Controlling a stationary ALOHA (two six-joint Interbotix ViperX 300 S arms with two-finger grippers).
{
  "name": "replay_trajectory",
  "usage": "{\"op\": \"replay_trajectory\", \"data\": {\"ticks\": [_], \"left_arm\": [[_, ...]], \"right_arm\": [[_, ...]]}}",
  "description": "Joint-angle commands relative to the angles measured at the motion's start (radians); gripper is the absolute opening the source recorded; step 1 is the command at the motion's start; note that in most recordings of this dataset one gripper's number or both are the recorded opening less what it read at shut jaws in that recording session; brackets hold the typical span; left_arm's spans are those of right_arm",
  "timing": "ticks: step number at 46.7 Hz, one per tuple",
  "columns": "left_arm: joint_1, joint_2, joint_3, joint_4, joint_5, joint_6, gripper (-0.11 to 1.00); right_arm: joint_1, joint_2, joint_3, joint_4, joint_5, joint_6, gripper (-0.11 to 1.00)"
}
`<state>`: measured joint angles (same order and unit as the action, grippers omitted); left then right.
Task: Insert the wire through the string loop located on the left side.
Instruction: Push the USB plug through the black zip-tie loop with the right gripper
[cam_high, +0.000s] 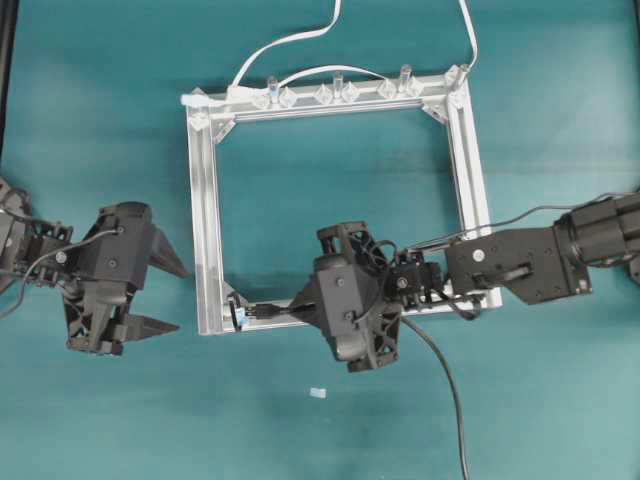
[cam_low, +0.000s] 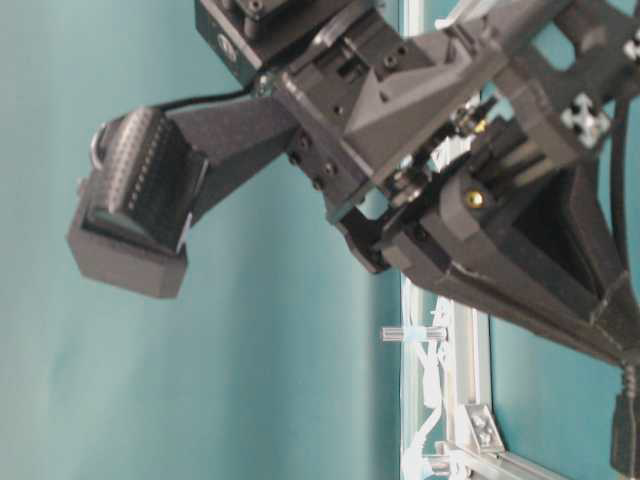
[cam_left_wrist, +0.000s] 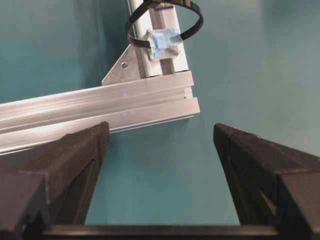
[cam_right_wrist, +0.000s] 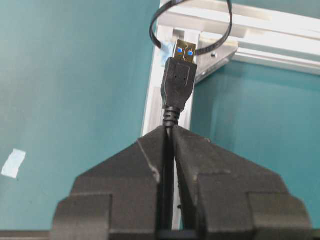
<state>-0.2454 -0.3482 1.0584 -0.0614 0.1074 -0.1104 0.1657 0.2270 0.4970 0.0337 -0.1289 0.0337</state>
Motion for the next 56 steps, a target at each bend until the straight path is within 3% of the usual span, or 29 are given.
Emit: {"op": "replay_trajectory", "data": {"ticks": [1, 21, 56], "left_arm": [[-0.003, -0.005, -0.023, 0.000, -0.008, -0.005, 0.84], [-0.003, -0.005, -0.025, 0.000, -0.008, -0.005, 0.84], [-0.003, -0.003, -0.032, 0.000, -0.008, -0.005, 0.84]], "right_arm": [[-0.002, -0.008, -0.035, -0.003, -0.011, -0.002, 0.07], [-0.003, 0.035, -0.097, -0.041, -0.011, 0.000, 0.07], [-0.028, 0.074, -0.146, -0.043, -0.008, 0.000, 0.07]]}}
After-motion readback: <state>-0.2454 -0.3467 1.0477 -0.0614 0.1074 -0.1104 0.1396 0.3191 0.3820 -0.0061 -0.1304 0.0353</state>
